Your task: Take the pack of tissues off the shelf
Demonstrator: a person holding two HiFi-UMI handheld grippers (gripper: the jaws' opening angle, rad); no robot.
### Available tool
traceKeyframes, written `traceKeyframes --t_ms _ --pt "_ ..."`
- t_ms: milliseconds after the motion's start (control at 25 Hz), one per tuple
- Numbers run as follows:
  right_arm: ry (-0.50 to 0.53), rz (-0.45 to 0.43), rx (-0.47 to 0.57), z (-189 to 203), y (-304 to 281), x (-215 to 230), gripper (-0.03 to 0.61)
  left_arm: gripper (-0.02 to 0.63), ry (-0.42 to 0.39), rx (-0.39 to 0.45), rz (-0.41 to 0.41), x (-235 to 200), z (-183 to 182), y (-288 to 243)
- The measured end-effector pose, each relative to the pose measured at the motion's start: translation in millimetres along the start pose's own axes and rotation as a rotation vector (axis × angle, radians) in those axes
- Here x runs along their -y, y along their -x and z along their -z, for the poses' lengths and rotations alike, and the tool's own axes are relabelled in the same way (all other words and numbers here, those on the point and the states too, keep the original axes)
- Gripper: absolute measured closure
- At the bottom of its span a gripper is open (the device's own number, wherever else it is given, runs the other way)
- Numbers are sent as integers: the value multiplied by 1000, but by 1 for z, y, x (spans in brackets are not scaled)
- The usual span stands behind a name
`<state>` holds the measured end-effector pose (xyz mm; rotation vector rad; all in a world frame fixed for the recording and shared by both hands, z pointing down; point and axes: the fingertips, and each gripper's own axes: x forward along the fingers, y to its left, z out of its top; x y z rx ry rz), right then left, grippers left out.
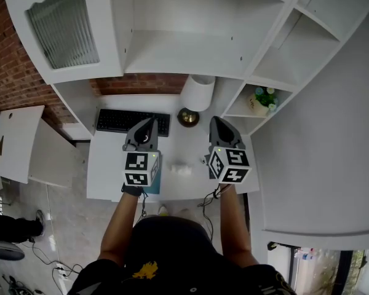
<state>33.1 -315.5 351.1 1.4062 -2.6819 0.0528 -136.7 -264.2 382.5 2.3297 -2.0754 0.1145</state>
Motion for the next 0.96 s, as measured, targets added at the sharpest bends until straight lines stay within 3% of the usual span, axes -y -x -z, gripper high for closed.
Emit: traceKeyframes --t_ms 160,560,960 --pt "21 1 12 -5 4 -4 577 597 -60 -31 13 6 2 2" --pt "76 17 18 -8 11 -4 577 597 -44 16 14 7 -5 13" --pt "98 21 27 -6 14 -4 577 597 -60 0 31 11 7 16"
